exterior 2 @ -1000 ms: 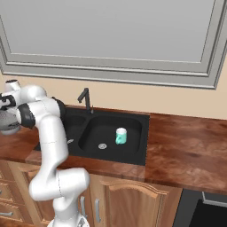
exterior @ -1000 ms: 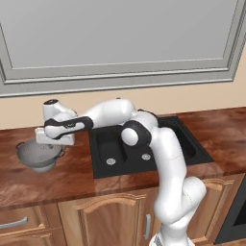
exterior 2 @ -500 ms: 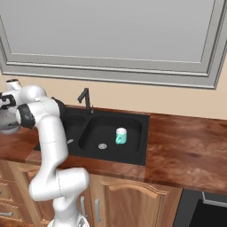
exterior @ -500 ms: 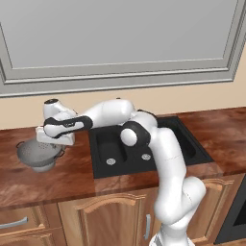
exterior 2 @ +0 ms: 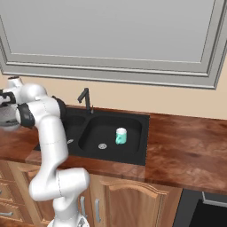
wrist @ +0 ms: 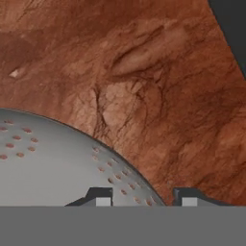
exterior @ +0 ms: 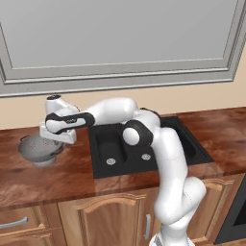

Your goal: Place the colander in the left basin and the mug in the right basin of the sink.

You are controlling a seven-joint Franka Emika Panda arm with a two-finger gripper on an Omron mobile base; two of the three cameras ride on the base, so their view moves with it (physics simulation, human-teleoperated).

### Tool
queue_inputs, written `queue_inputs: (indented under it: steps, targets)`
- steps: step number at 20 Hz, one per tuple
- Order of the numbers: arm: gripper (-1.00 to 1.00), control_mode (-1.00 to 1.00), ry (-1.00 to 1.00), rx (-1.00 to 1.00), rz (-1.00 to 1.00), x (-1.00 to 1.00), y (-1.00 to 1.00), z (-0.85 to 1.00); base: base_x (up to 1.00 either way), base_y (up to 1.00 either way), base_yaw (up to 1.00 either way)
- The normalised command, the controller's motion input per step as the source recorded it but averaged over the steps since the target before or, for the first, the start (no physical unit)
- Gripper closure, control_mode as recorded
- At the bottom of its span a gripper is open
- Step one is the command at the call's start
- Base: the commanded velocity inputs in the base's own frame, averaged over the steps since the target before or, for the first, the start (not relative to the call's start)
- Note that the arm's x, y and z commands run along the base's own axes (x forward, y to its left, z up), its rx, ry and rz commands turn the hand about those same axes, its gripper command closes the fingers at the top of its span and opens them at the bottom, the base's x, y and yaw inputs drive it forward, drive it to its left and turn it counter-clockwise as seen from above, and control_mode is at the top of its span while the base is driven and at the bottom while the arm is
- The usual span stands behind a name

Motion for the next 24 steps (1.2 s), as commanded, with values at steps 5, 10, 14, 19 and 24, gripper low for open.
queue_inputs:
  steps: [5,10,14,19,24]
  targets:
    - [1.0,-1.0,0.0,0.01,-0.14,-0.12,-0.18,0.23,0.0,0.0,0.0]
    - [1.0,-1.0,0.0,0.0,-0.2,-0.18,-0.31,0.21,0.0,0.0,0.0]
    - [1.0,-1.0,0.0,0.01,-0.21,-0.21,-0.38,0.19,0.0,0.0,0.0]
    - [1.0,-1.0,0.0,0.02,-0.22,-0.24,-0.39,0.18,0.0,0.0,0.0]
    - [1.0,-1.0,0.0,0.03,-0.21,-0.24,-0.39,0.17,0.0,0.0,0.0]
